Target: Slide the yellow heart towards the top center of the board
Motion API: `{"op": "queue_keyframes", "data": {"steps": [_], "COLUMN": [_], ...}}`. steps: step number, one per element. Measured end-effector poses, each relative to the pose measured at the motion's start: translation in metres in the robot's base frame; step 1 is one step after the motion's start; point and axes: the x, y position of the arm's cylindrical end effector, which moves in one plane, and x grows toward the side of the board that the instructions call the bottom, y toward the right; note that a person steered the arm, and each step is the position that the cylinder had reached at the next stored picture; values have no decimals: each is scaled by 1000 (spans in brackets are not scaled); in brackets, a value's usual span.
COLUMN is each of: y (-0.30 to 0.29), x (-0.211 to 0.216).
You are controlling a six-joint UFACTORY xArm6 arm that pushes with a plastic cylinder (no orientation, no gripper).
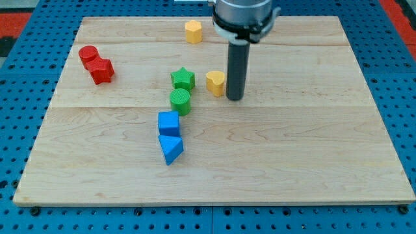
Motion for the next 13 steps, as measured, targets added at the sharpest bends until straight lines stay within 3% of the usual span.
{"op": "queue_keyframes", "data": {"steps": [1, 3, 4, 6, 7, 9, 10, 11, 13], "y": [-53, 1, 17, 23, 13, 1, 1, -36, -57], "x": [2, -90, -116, -69, -76, -135, -86, -70, -88]}}
